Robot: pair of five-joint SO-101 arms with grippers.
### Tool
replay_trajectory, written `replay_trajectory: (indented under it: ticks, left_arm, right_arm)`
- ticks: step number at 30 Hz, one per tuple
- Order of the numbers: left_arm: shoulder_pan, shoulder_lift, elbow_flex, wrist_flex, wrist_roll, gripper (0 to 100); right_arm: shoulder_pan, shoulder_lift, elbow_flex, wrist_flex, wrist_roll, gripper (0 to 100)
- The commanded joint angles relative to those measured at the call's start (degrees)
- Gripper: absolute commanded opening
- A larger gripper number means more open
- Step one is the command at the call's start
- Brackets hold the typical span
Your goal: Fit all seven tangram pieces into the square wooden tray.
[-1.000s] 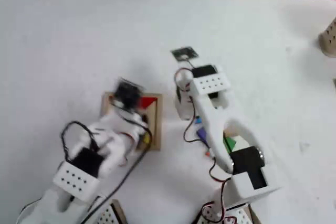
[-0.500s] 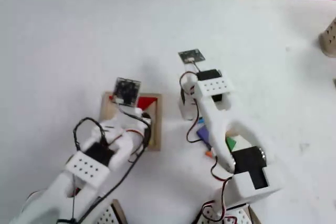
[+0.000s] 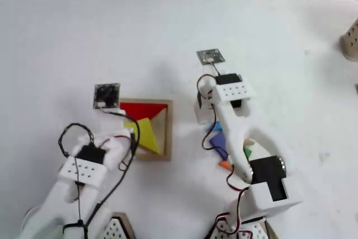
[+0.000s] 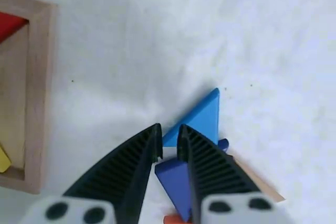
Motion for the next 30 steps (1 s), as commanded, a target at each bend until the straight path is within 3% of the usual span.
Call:
replay_trajectory:
  ticks: [1, 10, 19, 25, 30]
  left_arm:
    - [-3.21, 0.22, -3.69, 1.32, -2.02, 2]
    - [-5.49, 0.66, -3.25, -0.18, -2.02, 2]
    - [-4.70, 17.63, -11.60, -1.67, -0.79, 2]
    - [-4.70, 19.74, -14.68, -1.76, 0.26, 2]
    - [-4.70, 19.91, -14.51, -7.47, 0.00, 2]
  right_arm:
    - [0.57, -2.42, -0.26, -0.75, -0.18, 5.3]
    - [0.57, -2.42, -0.26, -0.75, -0.44, 5.3]
    - [0.57, -2.42, -0.26, -0.75, -0.53, 5.3]
    - [0.57, -2.42, -0.26, -0.75, -0.53, 5.3]
    - [0.57, -2.42, -0.26, -0.57, -0.44, 5.3]
